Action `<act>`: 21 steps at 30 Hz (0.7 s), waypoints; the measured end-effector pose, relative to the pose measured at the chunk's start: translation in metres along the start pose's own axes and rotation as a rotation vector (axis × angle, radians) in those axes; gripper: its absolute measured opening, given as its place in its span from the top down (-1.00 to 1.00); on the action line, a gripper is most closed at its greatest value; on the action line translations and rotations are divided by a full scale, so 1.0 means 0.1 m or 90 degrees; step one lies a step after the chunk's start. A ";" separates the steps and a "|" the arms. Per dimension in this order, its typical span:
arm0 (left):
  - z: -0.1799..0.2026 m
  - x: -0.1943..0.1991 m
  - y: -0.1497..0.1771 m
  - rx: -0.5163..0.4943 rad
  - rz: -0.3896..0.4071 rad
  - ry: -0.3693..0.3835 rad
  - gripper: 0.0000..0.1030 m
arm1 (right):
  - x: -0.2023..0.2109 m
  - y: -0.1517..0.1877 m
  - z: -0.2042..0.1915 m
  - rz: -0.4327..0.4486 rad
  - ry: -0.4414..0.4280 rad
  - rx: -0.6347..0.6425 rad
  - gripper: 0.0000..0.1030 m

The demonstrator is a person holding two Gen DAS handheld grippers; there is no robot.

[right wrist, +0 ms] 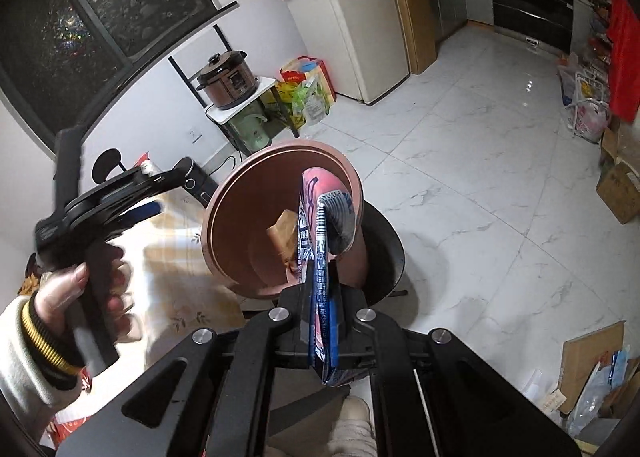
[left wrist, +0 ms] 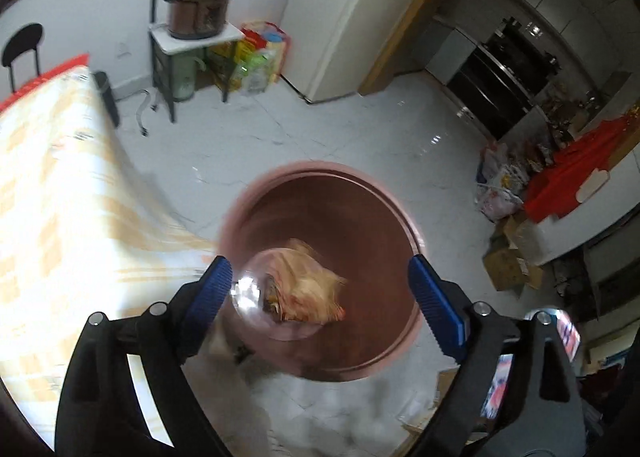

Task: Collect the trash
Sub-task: 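Lower the right tool into the brown bin and open it, dropping the snack wrapper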

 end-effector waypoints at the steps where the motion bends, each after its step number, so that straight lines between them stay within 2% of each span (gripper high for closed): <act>1: -0.08 0.13 -0.01 0.000 0.013 -0.014 -0.80 | -0.07 -0.05 -0.05 -0.001 -0.004 0.004 0.88; 7: -0.55 0.87 0.03 0.002 0.065 -0.105 -0.88 | -0.39 -0.25 -0.45 -0.012 -0.025 0.043 0.88; 14: -0.94 1.64 0.16 -0.003 0.110 -0.211 -0.89 | -0.88 -0.40 -0.90 -0.046 -0.027 0.085 0.87; 21: -1.19 2.16 0.29 0.025 0.139 -0.264 -0.89 | -1.04 -0.52 -1.11 -0.046 -0.023 0.103 0.87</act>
Point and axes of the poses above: each gripper's, at about its wrist camera, not at the fingertips, and x roughly against the way its jaws point, z to its right, y to its underside, the point moved 9 cm from there along -x, roughly the way its jaws point, and after that the axes turned 10 degrees about y, right-handed, at the moved point
